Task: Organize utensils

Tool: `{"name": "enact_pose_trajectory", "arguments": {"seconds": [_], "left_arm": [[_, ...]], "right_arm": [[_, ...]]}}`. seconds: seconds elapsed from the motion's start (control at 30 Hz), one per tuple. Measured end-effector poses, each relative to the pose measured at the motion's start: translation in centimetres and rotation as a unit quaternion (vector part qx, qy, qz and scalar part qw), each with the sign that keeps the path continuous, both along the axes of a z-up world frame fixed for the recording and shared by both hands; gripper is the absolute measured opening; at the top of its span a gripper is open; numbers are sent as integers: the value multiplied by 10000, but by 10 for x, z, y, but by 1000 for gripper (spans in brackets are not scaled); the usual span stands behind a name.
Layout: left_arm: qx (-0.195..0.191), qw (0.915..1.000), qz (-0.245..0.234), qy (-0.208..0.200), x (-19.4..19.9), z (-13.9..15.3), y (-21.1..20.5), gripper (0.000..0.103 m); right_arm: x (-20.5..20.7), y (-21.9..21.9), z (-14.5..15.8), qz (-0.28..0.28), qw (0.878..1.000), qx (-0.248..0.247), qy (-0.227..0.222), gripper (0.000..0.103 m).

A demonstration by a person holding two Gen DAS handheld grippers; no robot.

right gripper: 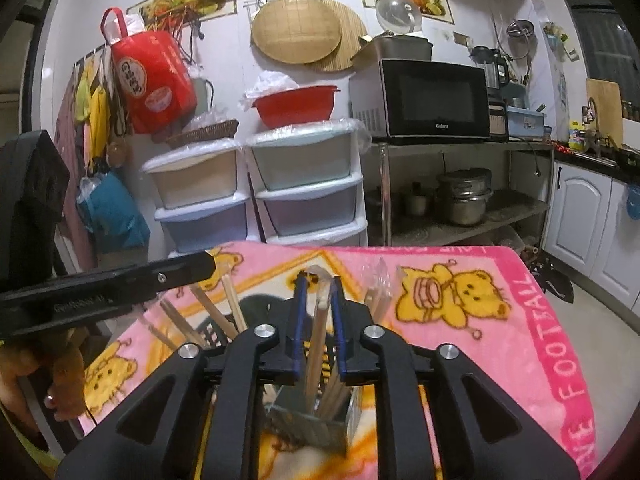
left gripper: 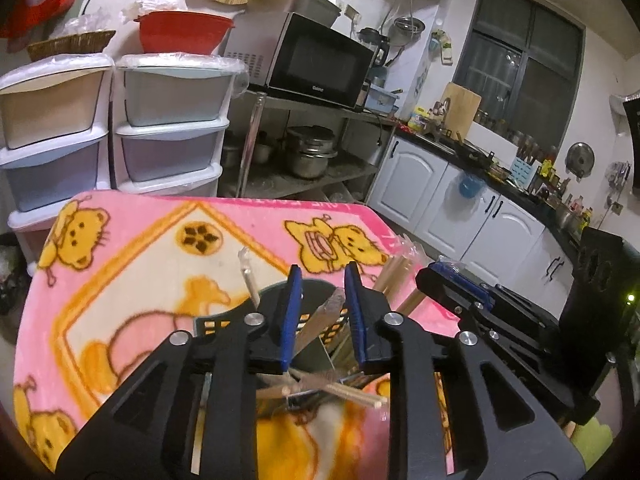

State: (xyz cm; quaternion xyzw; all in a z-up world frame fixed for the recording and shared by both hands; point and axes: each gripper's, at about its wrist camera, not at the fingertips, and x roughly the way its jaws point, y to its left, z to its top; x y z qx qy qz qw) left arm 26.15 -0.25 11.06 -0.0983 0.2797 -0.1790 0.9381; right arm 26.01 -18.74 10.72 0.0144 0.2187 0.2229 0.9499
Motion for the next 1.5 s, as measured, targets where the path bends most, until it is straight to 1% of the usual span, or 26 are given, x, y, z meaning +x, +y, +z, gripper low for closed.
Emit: {"name": "enact_pose_trajectory", "arguments": {"seconds": [0.07,0.1,0.13,0.2,0.27,0.33,0.47,0.53,0.57,0.7,0.77,0.83,0.97,1.13,1.23,1.4,1.5], "left_arm": [[-4,10000,-18,20,-4,1,2,20],[-9,10000,-20,31,-5,1,2,23],[-20,10000,-19,53,-7,1,3,28],[-68,9999,-39,63,-12,3,5,33],[-91,9999,-48,55,-17,5,8,37],[-111,9999,-50,50,-22,7,10,45],[-170,9998,-55,53,-32,9,15,55],[-154,9999,-21,46,-38,10,17,62],[-162,9999,-11,52,-40,9,19,64],[-145,9999,39,77,-50,7,22,78],[-128,9999,69,76,-55,5,24,83],[-123,9998,87,91,-59,3,26,91],[-117,9998,128,103,-68,-1,29,92],[-99,9997,180,143,-76,-8,32,92],[-62,9996,226,177,-82,-12,32,92],[26,9994,265,219,-91,-22,31,92],[117,9989,314,320,-97,-33,29,92]], "right_arm": [[-1,0,0,10,10000,-42,58,16],[-2,0,0,10,9999,-68,89,17],[-3,-1,-1,10,9999,-83,115,19],[-6,-2,-1,14,9998,-103,168,23],[-9,-4,-1,-4,9997,-112,198,26],[-12,-6,0,-17,9996,-128,236,29],[-19,-10,1,-49,9995,-159,263,34],[-23,-13,2,-69,9994,-166,283,37],[-26,-14,2,-70,9994,-165,288,38],[-33,-18,3,-117,9994,-180,289,44],[-37,-20,4,-118,9993,-164,304,46],[-42,-22,5,-139,9994,-155,291,50],[-54,-26,7,-138,9996,-90,246,60],[-71,-26,7,-91,9997,-127,198,68],[-79,-26,6,-79,9997,-113,194,75],[-94,-26,-5,-41,9996,-172,236,77],[-100,-25,-13,-28,9992,-265,297,80]]}}
